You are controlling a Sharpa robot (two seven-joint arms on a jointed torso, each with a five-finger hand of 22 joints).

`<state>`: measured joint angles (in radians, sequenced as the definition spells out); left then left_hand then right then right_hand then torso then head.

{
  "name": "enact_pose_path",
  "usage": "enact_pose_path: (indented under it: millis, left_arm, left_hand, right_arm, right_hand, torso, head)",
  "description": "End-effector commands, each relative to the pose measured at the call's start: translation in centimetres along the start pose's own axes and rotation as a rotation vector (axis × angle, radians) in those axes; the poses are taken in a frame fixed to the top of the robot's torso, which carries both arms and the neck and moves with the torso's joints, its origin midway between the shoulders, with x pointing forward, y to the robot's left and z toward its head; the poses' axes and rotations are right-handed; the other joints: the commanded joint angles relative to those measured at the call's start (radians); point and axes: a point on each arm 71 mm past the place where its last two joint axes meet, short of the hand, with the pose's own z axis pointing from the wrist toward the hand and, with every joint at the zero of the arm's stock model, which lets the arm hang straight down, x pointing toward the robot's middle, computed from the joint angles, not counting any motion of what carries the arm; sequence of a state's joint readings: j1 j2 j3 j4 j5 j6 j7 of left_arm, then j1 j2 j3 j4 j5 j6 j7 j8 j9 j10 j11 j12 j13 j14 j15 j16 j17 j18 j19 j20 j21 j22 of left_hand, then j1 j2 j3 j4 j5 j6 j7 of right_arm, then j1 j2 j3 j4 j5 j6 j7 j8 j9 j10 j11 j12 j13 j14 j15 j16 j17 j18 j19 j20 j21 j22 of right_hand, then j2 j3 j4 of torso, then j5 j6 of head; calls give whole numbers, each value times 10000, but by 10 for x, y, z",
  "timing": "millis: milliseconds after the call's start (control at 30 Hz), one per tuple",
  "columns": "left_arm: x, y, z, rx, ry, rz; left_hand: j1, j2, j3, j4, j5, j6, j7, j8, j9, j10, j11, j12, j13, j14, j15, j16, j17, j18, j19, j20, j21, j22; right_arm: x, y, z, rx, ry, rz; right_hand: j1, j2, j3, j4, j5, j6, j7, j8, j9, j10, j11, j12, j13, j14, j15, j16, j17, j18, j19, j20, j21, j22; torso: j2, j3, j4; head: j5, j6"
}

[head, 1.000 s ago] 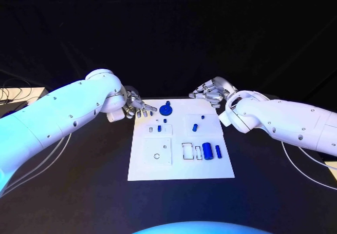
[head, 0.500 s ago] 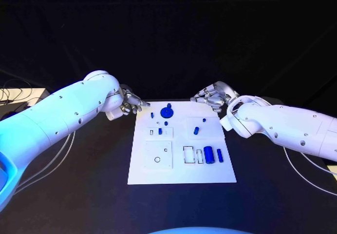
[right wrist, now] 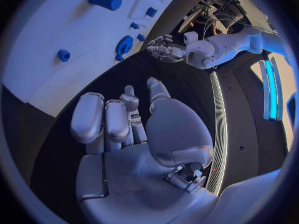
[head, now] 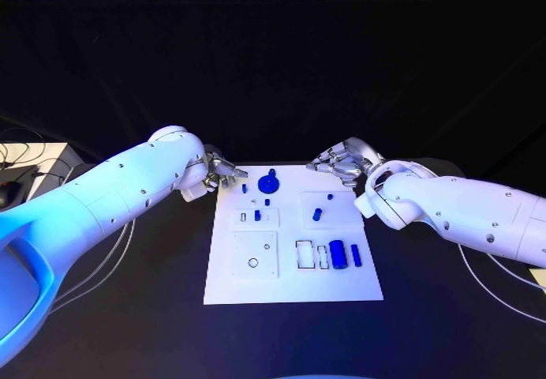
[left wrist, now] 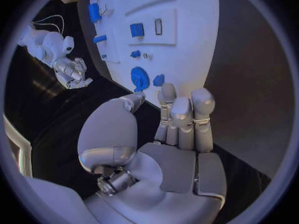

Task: Assemble the parts on the task board

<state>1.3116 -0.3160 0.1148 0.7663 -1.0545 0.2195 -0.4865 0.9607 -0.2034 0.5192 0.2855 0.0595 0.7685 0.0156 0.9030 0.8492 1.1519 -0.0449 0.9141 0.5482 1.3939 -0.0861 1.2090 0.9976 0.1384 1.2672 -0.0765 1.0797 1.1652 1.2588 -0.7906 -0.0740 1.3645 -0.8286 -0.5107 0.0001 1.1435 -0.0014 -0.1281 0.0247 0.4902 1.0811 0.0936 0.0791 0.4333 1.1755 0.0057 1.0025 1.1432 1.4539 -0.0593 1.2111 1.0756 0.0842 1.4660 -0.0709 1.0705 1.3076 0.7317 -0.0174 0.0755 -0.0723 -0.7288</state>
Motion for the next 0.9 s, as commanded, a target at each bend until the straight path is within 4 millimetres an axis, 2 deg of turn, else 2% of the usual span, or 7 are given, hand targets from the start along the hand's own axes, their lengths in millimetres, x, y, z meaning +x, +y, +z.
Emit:
enact_pose_path:
  millis: [33,200,567,633,800,900]
  left_arm:
    - [1,-6,1,543,-122,92]
    - [7,-7,4,597,-3,205]
    - [13,-7,8,589,76,340]
    - [13,-7,9,581,97,366]
    - [13,-6,9,560,115,421]
    - [13,-5,9,546,124,439]
  left_hand:
    - [-130,-26,-20,16,-14,-89,5,52,-129,-85,12,72,-18,-4,-55,36,-14,-142,-26,-25,17,-3]
    - [-134,-65,-120,15,-14,-105,12,92,-250,-93,17,89,-30,-16,-50,45,-20,-138,-28,-16,30,7]
    - [-95,-66,-300,11,-15,-127,17,156,-411,-114,24,99,-54,-42,-42,46,-51,-128,-52,-3,14,-8]
    - [-95,-66,-300,11,-15,-127,17,156,-411,-114,24,99,-54,-42,-42,46,-51,-128,-52,-3,14,-8]
    - [61,-63,-350,-14,-12,-122,21,172,-452,-122,28,105,-59,-53,-38,53,-57,-127,-61,1,13,-9]
    - [130,-55,-360,-25,-12,-128,26,171,-466,-128,30,106,-60,-56,-37,57,-57,-125,-67,2,7,-14]
  right_arm:
    - [0,2,0,-182,-29,-36]
    - [0,3,0,-211,-18,-31]
    - [0,5,0,-238,-33,-36]
    - [0,5,0,-246,-38,-38]
    - [-1,6,0,-282,-58,-41]
    - [-2,7,0,-295,-67,-42]
  right_hand:
    - [-22,35,23,-58,65,-3,22,-31,-12,-43,2,-52,-7,-22,-29,-56,-8,50,407,-46,-50,1408]
    - [-22,35,23,-58,65,-3,22,-31,-12,-43,2,-52,-7,-22,-29,-56,-8,50,407,-46,-50,1408]
    - [-18,43,26,-65,89,3,22,-32,-17,-27,1,-38,-1,-19,-30,-54,-2,48,412,-47,-41,1411]
    - [-18,43,26,-65,89,3,22,-32,-17,-27,1,-38,-1,-19,-30,-54,-2,48,412,-47,-41,1411]
    - [-18,43,26,-65,89,3,22,-32,-17,-27,1,-38,-1,-19,-30,-54,-2,48,412,-47,-41,1411]
    - [-18,43,26,-65,89,3,22,-32,-17,-27,1,-38,-1,-19,-30,-54,-2,48,412,-47,-41,1411]
  torso:
    - [39,-16,-3]
    - [47,-8,-16]
    - [96,-26,-61]
    - [86,-29,-37]
    - [98,-41,-25]
    - [105,-39,-37]
  head:
    - [-38,8]
    - [-43,10]
    - [-72,30]
    - [-89,16]
    - [-123,1]
    - [-123,-17]
